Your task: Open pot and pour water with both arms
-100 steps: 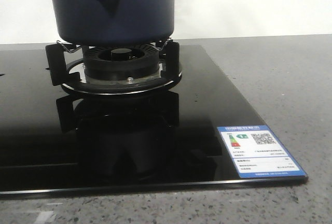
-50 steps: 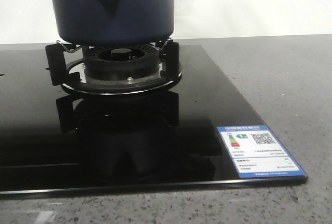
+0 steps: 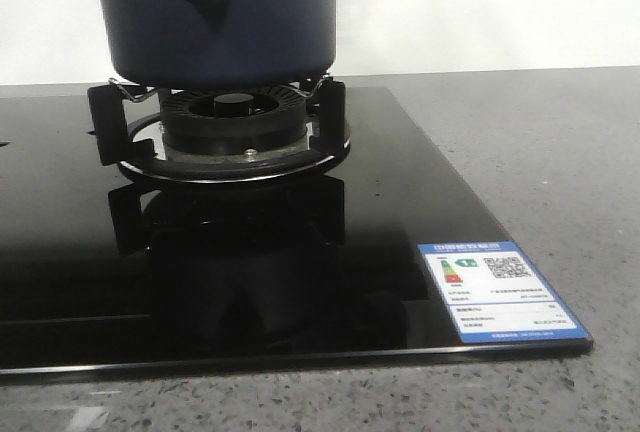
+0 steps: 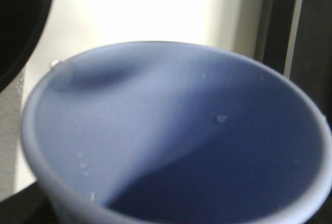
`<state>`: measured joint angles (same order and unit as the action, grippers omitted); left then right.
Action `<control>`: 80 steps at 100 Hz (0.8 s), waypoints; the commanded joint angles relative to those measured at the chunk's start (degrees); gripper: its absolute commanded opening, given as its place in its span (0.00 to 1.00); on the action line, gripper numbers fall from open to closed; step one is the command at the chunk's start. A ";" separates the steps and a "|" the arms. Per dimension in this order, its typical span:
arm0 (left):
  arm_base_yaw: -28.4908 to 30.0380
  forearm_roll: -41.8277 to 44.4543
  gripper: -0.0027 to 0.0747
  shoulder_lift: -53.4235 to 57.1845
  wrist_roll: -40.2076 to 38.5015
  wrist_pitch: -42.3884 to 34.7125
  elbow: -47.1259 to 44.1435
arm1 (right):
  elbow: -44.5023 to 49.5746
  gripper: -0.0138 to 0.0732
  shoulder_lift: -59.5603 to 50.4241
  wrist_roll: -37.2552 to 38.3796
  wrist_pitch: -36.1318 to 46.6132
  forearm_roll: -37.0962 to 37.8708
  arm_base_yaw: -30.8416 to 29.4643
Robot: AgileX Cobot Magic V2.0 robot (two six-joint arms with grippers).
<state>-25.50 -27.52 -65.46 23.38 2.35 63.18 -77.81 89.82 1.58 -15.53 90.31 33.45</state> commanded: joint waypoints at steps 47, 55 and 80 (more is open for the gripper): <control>0.16 1.22 0.51 1.47 -0.18 -5.27 2.00 | -2.03 0.55 -5.66 48.08 -17.15 -11.16 -6.63; 0.16 1.38 0.51 1.47 -0.18 -5.27 2.00 | -1.82 0.55 -7.15 48.08 -11.48 -18.21 -9.95; 0.25 1.38 0.51 1.47 -0.18 -5.27 2.00 | 5.13 0.55 -12.79 51.60 12.71 -33.78 -23.71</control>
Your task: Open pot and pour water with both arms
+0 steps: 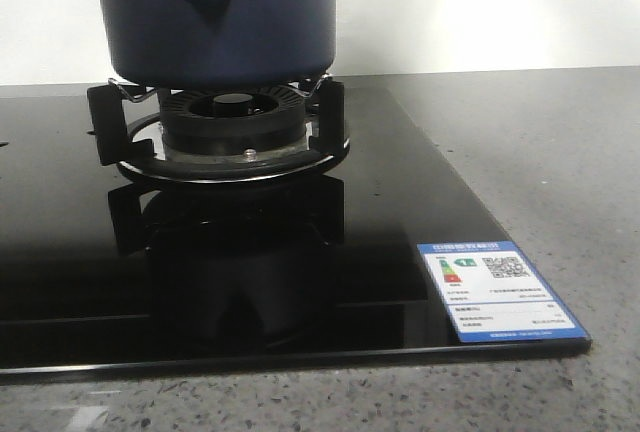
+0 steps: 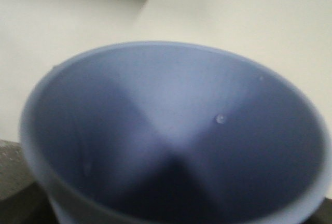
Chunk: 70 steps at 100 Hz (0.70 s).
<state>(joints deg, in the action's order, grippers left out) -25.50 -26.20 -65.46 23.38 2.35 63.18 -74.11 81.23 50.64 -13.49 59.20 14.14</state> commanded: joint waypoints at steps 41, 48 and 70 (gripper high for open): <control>0.25 0.06 0.51 1.47 -0.18 -5.46 2.00 | 24.20 0.55 -7.46 4.73 47.35 -2.56 -26.03; 0.25 0.06 0.51 1.47 -0.18 -5.46 2.00 | 27.20 0.55 -6.85 0.59 47.72 -2.26 -28.23; 0.25 0.06 0.51 1.47 -0.18 -5.46 2.00 | 31.07 0.55 -2.27 -7.16 52.78 -1.25 -29.17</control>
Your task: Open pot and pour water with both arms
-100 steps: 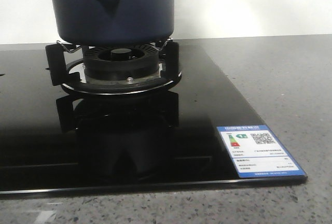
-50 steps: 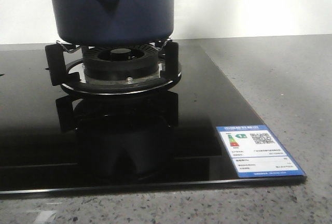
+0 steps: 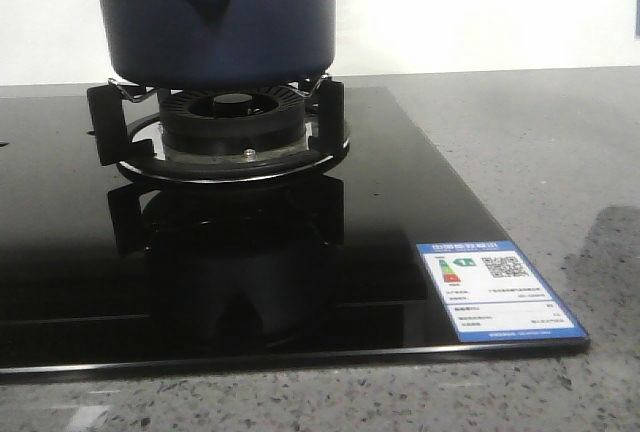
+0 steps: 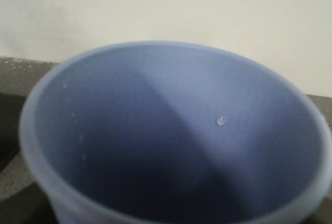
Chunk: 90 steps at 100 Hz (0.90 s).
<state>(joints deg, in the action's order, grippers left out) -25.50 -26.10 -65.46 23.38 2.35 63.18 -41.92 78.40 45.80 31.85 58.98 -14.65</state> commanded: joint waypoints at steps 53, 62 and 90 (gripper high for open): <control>0.25 -0.04 0.51 1.47 -0.18 -5.46 2.00 | -1.12 0.55 12.27 -13.70 17.02 -7.97 -0.37; 0.25 -0.04 0.51 1.47 -0.18 -5.46 2.00 | -1.12 0.55 13.05 -13.70 17.02 -8.30 -0.37; 0.25 -0.04 0.51 1.47 -0.18 -5.46 2.00 | -1.12 0.55 14.04 -13.70 16.91 -8.54 -0.37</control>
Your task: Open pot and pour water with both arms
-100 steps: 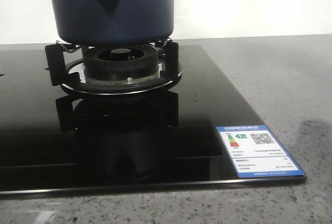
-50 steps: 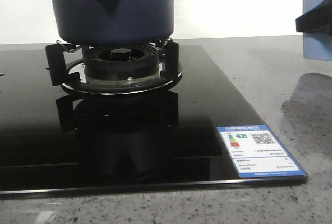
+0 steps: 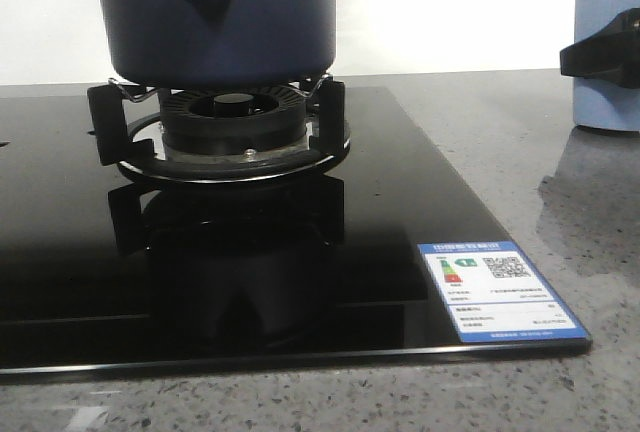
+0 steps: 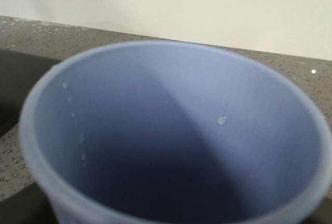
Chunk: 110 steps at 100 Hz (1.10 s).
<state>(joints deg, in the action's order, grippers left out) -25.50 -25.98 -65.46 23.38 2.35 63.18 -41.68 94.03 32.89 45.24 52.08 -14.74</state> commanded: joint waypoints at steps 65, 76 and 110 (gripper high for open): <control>0.25 -0.16 0.51 1.47 -0.18 -5.46 2.00 | -0.95 0.90 -6.87 6.52 -3.22 3.76 -1.51; 0.25 -0.16 0.51 1.47 -0.18 -5.46 2.00 | -0.95 0.90 -9.11 11.60 -5.58 10.48 -1.51; 0.25 -0.16 0.51 1.47 -0.18 -5.46 2.00 | -0.95 0.90 -11.35 27.56 -11.36 23.17 -1.51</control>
<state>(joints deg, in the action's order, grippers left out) -25.50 -25.98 -65.46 23.38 2.35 63.18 -41.55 85.01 56.21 32.26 73.10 -15.80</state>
